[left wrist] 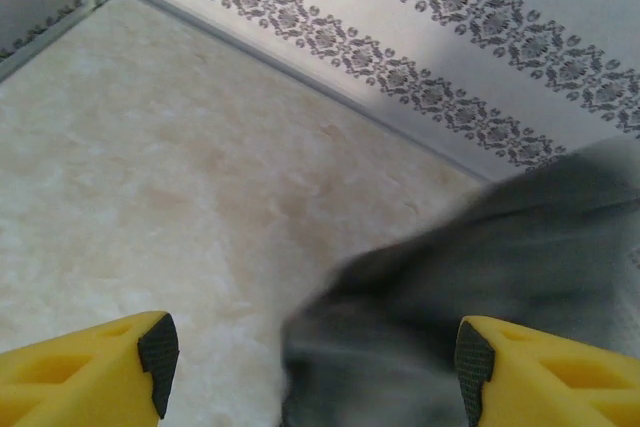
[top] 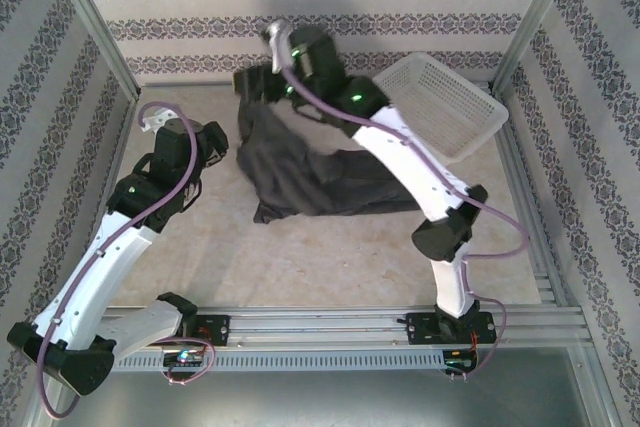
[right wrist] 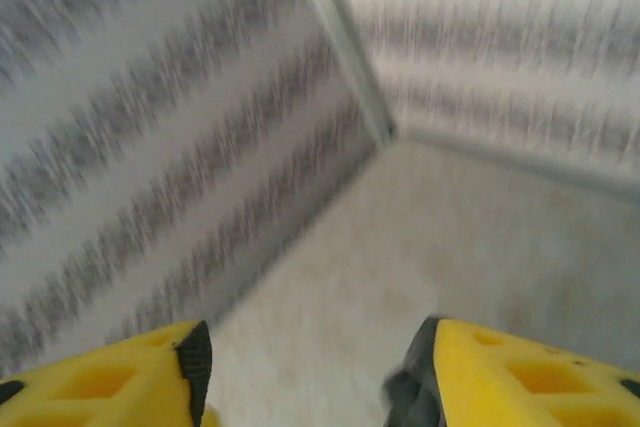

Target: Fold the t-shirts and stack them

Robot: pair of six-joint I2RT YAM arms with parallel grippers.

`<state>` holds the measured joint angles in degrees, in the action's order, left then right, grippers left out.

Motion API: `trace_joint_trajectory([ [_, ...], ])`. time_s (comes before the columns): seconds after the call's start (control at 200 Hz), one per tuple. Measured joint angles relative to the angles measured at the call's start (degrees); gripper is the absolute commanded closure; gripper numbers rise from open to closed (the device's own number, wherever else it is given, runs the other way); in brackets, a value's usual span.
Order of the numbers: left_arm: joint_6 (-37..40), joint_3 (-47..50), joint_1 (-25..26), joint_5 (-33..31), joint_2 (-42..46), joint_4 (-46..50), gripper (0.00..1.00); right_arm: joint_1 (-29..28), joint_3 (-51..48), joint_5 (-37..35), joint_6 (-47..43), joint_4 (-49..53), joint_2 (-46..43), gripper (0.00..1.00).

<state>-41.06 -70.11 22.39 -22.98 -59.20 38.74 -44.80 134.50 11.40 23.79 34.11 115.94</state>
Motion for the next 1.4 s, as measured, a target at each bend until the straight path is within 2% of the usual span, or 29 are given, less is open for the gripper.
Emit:
trace_joint_trajectory([
  [0.15,-1.8,2.2,-0.4,0.8,0.5,3.5,0.25,-0.8,-17.1,1.0,1.1,0.9,-1.9,0.34],
  [0.305,-3.9,6.3,-3.0,6.5,-0.9,5.2,0.26,3.7,-33.9,-2.5,3.5,1.1,-11.1,0.38],
  [0.43,-4.6,8.5,-5.5,13.6,-4.4,4.7,0.32,11.6,-53.2,-7.7,8.2,-3.0,-24.9,0.39],
  [0.475,-4.4,8.5,-6.0,16.9,-7.3,3.7,0.36,16.1,-61.6,-8.5,10.9,-4.6,-30.0,0.40],
  [0.53,-4.5,8.5,-6.0,19.9,-10.3,2.3,0.39,20.0,-67.1,-9.2,12.9,-5.1,-32.5,0.40],
  [0.664,-6.7,7.3,-5.6,28.4,-20.4,-2.5,0.40,29.8,-79.6,-8.5,18.2,-8.0,-34.8,0.41],
  [0.804,-11.6,6.6,-3.5,33.1,-27.5,-7.8,0.40,33.1,-79.9,-8.0,20.6,-9.7,-33.1,0.46],
  [0.969,-19.6,5.9,-0.9,36.5,-33.4,-14.9,0.43,32.2,-69.4,-7.5,23.3,-13.7,-22.5,0.53],
  [1.194,-25.0,3.6,0.5,36.7,-36.7,-17.7,0.43,31.9,-55.3,-7.7,30.1,-20.5,-6.0,0.57],
  [1.404,-26.5,0.7,0.5,35.1,-36.7,-17.0,0.42,36.8,-54.2,-9.7,33.6,-22.5,-3.2,0.60],
])
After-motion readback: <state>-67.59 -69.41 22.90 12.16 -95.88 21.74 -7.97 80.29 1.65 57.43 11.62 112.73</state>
